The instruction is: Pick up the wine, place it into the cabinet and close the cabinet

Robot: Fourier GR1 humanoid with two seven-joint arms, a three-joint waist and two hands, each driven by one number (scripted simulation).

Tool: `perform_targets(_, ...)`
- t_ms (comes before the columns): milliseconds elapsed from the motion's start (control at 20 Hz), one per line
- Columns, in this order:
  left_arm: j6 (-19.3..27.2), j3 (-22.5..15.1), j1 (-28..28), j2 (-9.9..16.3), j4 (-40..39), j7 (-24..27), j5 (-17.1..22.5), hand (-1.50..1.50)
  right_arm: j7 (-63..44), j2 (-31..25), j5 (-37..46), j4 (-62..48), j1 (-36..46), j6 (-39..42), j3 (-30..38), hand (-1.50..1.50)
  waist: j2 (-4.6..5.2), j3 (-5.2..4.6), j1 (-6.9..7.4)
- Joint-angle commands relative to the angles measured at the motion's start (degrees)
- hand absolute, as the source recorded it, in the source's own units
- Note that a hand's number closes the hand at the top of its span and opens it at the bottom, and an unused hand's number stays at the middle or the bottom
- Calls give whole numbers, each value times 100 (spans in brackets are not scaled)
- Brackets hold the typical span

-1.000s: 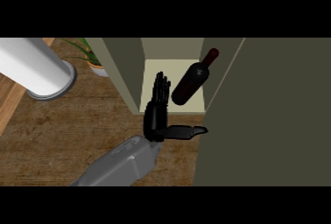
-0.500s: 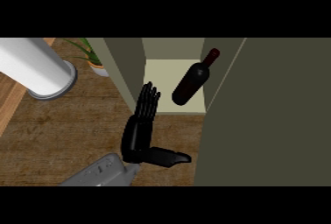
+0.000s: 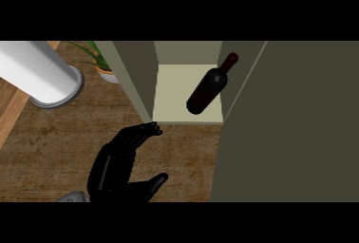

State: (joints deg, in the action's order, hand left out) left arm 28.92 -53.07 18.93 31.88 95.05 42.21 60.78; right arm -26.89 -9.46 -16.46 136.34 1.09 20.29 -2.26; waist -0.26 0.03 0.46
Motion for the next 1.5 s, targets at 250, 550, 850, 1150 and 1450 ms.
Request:
perform_targets(250, -565, 322, -1464, 1309, 1333, 308, -88, 150, -702, 118, -823, 805, -347, 58, -916, 150, -22, -2, 30)
perform_targets(550, -1212, 1196, -2034, 2200, 1578, 279, 389, -150, -888, 634, 238, 827, -266, -258, -2542, 150, -19, -9, 20)
perform_targets(850, -2001, 1870, -2940, 2632, 1518, 813, 749, -150, -1274, 935, 693, 288, 591, -943, -3699, 150, -12, -14, 55)
perform_targets(1150, -2639, 2256, -3687, 3053, 1319, 1220, 900, -150, -1559, 939, 1416, -87, 1226, -1907, -4968, 150, -61, -25, 141)
perform_targets(1450, -3450, 2739, -4040, 3453, 838, 1262, 1186, -150, -1210, 931, 1742, -769, 2409, -3301, -5235, 150, -58, -35, 257)
